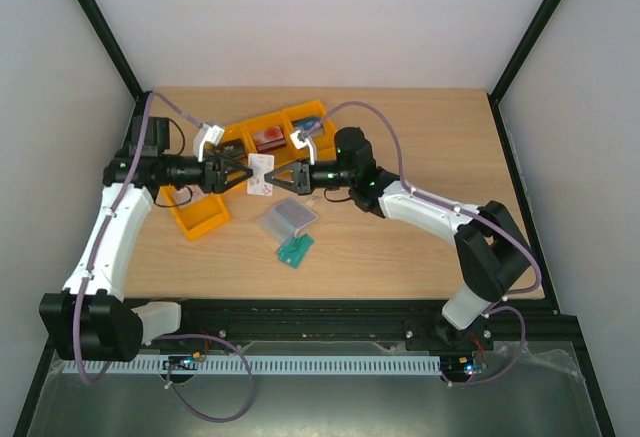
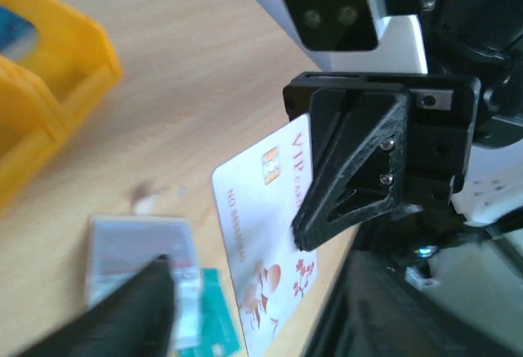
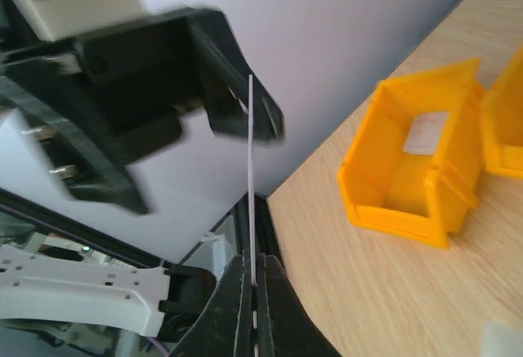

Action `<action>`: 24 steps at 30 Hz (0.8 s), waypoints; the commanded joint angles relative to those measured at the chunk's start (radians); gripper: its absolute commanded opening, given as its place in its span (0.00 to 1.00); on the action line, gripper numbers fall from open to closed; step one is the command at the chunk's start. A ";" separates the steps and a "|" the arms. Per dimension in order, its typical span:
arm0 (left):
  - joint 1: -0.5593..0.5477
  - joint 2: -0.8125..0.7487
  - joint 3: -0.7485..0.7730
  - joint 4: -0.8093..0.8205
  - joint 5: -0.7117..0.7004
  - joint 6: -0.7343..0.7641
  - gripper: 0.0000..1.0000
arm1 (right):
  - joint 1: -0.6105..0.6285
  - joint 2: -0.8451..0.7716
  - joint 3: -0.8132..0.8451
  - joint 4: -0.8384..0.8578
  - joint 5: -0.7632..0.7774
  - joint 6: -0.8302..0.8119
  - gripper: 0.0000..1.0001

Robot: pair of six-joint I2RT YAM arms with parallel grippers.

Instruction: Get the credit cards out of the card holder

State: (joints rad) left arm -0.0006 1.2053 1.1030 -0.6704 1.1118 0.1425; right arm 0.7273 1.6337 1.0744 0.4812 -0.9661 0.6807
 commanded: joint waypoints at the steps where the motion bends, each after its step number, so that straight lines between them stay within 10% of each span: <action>1: -0.013 0.012 0.230 -0.191 -0.260 0.284 0.73 | -0.052 -0.021 0.151 -0.340 -0.032 -0.102 0.02; 8: -0.138 0.013 0.532 -0.214 -0.605 0.658 0.87 | -0.074 -0.057 0.346 -0.802 -0.043 -0.253 0.02; 13: -0.382 -0.241 0.212 0.181 -0.795 1.207 0.87 | -0.074 -0.101 0.352 -0.770 -0.073 -0.189 0.02; 18: -0.435 -0.473 -0.245 0.793 -0.608 1.822 0.87 | -0.070 -0.140 0.293 -0.713 -0.108 -0.141 0.02; 24: -0.438 -0.492 -0.343 0.858 -0.542 2.058 0.87 | -0.041 -0.168 0.254 -0.679 -0.112 -0.131 0.02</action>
State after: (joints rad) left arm -0.4339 0.7227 0.7895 -0.0128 0.5072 1.8717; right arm 0.6621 1.5040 1.3533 -0.2359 -1.0443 0.5240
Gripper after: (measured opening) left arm 0.872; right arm 0.018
